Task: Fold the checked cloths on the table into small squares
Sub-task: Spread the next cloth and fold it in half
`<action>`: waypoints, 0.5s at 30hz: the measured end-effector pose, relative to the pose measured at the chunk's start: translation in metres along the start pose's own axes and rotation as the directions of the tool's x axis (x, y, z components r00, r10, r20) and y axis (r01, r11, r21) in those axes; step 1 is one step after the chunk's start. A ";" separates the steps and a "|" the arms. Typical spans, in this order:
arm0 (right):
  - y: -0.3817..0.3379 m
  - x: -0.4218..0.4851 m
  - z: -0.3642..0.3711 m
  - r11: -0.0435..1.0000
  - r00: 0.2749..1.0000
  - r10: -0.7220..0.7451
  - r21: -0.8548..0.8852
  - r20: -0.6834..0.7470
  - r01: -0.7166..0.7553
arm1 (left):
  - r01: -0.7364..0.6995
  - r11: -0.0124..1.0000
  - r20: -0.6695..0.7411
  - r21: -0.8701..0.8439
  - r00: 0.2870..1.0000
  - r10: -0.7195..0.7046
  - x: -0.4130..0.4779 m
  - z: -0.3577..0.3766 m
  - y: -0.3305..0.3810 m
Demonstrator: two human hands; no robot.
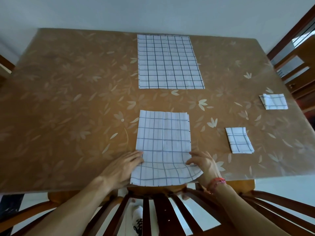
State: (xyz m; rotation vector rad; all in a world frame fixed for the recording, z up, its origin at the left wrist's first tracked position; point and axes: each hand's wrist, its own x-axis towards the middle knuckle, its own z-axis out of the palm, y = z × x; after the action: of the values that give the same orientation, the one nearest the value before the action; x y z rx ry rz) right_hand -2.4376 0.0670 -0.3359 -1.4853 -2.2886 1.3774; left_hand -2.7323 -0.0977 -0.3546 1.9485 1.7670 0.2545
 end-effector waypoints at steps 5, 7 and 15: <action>-0.013 0.010 -0.012 0.960 0.920 0.242 0.062 0.308 -0.273 | 0.078 0.989 -0.017 -0.123 0.997 -0.081 0.002 -0.017 0.005; -0.003 0.021 -0.006 0.985 0.918 0.052 -0.171 0.394 0.018 | 0.124 0.977 0.000 -0.174 0.992 -0.126 0.006 -0.023 0.005; -0.036 0.045 -0.009 0.982 0.986 0.161 -0.093 -0.030 -0.163 | 0.420 0.850 -0.019 -0.316 0.894 -0.449 0.039 -0.039 -0.007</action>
State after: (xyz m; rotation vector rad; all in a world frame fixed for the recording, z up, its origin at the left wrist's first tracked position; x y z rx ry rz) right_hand -2.4814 0.1027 -0.3221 -1.7420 -2.2947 1.2980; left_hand -2.7503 -0.0508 -0.3319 1.2966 2.0347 0.4336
